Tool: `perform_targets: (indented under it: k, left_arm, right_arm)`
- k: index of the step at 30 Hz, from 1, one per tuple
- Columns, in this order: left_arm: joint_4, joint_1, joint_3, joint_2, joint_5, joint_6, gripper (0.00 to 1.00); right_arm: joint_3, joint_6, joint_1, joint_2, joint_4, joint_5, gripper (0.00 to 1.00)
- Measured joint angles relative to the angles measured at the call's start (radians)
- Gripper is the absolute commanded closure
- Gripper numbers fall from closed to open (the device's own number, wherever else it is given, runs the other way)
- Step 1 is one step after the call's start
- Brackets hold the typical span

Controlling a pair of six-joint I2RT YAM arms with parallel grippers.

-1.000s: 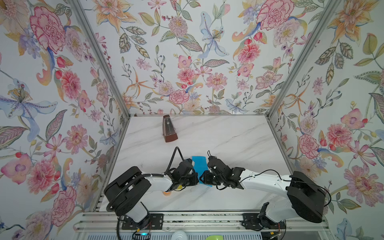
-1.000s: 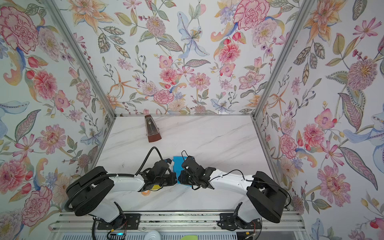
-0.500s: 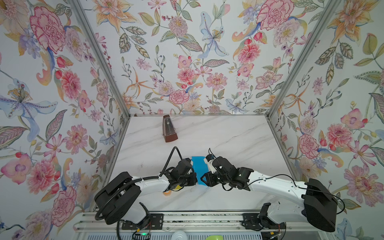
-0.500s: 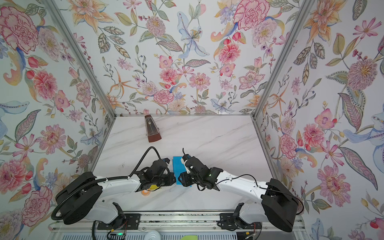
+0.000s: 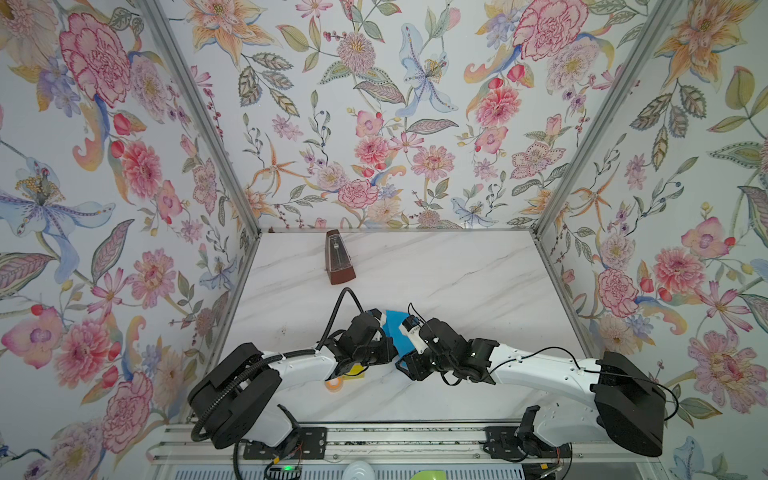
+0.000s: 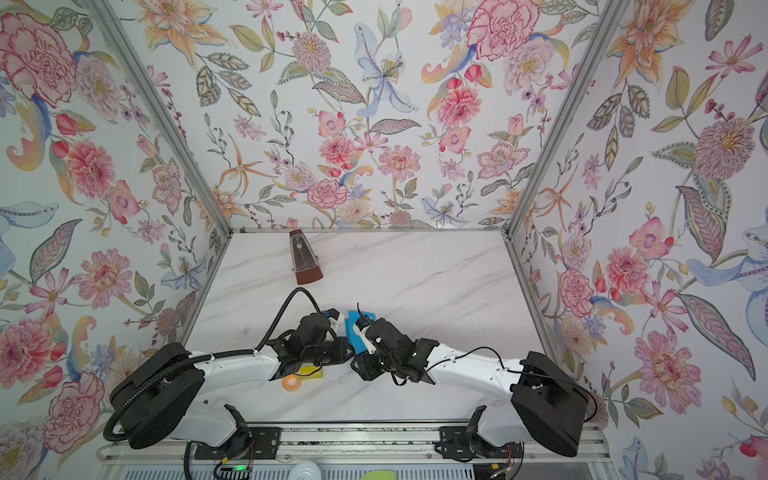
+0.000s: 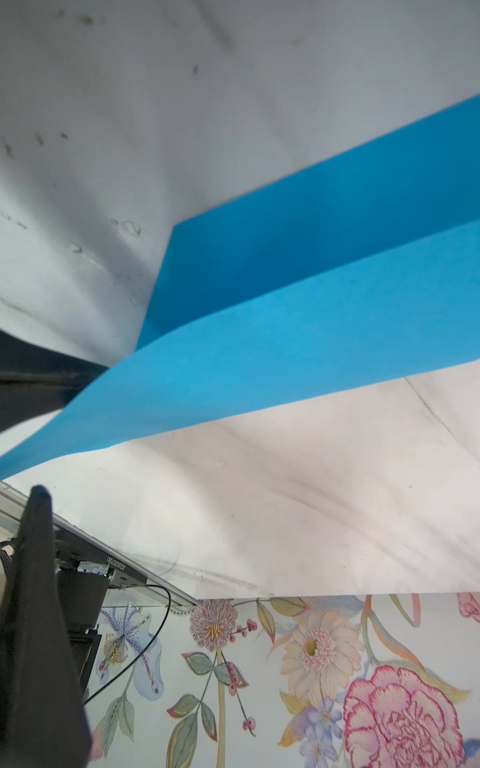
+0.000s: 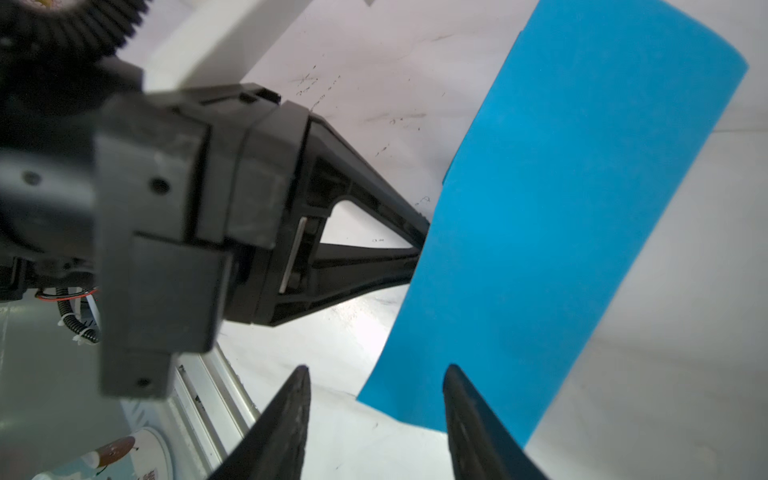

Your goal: Fold a paper plane with a square sheet of paper (fold left side to right side)

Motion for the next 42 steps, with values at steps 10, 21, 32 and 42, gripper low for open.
perform_targets:
  k: [10, 21, 32, 42]
  left_arm:
    - [0.061, 0.010, 0.000, 0.010, 0.043, -0.015, 0.97]
    - [0.053, 0.011, 0.000, 0.011, 0.042, -0.014, 0.97]
    - [0.009, 0.016, 0.000, 0.011, 0.039, -0.007, 0.97]
    - [0.001, 0.017, 0.000, 0.011, 0.038, -0.006, 0.97]
  right_arm:
    - [0.000, -0.024, -0.022, 0.028, 0.016, 0.005, 0.65]
    - [0.000, -0.026, -0.055, 0.017, 0.014, 0.010, 0.72]
    - [-0.005, -0.025, -0.056, -0.018, -0.023, 0.016, 0.72]
    - [-0.005, -0.025, -0.064, -0.037, -0.065, 0.035, 0.70]
